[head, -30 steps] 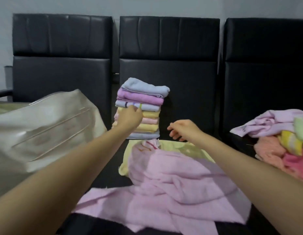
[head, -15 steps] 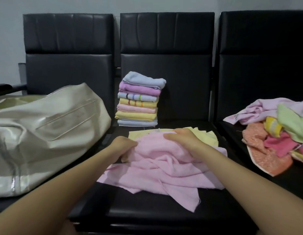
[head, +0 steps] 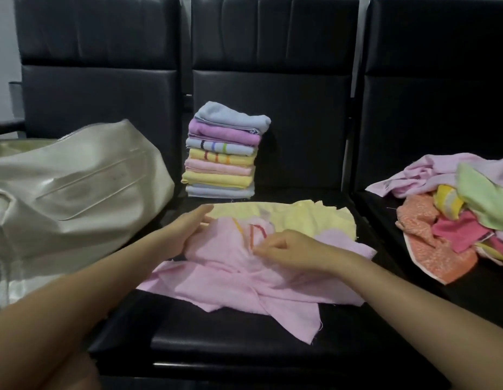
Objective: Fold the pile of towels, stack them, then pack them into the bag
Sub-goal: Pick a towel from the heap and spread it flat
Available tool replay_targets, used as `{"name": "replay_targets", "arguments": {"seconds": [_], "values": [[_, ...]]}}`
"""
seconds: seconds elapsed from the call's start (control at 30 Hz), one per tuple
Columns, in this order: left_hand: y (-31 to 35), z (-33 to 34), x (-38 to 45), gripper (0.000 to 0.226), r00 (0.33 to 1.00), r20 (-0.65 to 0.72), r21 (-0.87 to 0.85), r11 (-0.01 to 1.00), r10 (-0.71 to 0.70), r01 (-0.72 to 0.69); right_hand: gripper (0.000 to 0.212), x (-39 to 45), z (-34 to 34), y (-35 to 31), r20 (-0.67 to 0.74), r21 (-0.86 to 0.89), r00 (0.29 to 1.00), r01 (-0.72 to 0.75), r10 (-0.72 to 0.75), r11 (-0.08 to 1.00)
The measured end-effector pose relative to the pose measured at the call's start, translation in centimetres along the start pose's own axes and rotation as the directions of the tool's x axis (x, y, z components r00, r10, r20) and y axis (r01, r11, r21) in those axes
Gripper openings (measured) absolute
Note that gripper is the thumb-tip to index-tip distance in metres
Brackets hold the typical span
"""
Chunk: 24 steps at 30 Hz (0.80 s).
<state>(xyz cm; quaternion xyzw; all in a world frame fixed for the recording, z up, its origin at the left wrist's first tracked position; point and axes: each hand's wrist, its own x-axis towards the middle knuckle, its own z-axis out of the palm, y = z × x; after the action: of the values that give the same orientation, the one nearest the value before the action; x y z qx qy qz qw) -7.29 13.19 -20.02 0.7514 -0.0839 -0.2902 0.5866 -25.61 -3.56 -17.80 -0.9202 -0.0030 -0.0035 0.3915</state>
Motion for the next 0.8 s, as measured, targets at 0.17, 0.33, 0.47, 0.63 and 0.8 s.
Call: {"name": "replay_targets", "arguments": {"seconds": [0.17, 0.33, 0.47, 0.63, 0.8], "values": [[0.1, 0.7, 0.2, 0.059, 1.0, 0.005, 0.147, 0.989, 0.007, -0.008, 0.054, 0.6, 0.8, 0.7, -0.134, -0.03, 0.983, -0.129, 0.124, 0.991], [1.1, 2.9, -0.1, 0.027, 0.998, -0.037, 0.256, 0.965, -0.044, 0.052, 0.052, 1.6, 0.6, 0.8, -0.303, -0.065, 0.897, -0.357, 0.322, 0.932], [1.3, 3.1, 0.3, 0.033, 0.996, 0.015, 0.161, 0.983, 0.085, -0.086, 0.042, 2.3, -0.4, 0.7, -0.196, 0.187, 0.883, -0.393, 0.426, 0.9], [1.4, 2.8, 0.3, 0.023, 0.999, 0.016, -0.03, 0.999, 0.044, -0.043, 0.017, 3.0, -0.7, 0.8, -0.227, 0.713, 0.922, -0.062, 0.314, 0.699], [2.2, 4.2, -1.1, 0.08, 0.95, 0.308, -0.083, 0.993, -0.052, 0.081, 0.018, 2.4, -2.4, -1.3, -0.295, 0.837, 0.937, 0.161, 0.185, 0.523]]}}
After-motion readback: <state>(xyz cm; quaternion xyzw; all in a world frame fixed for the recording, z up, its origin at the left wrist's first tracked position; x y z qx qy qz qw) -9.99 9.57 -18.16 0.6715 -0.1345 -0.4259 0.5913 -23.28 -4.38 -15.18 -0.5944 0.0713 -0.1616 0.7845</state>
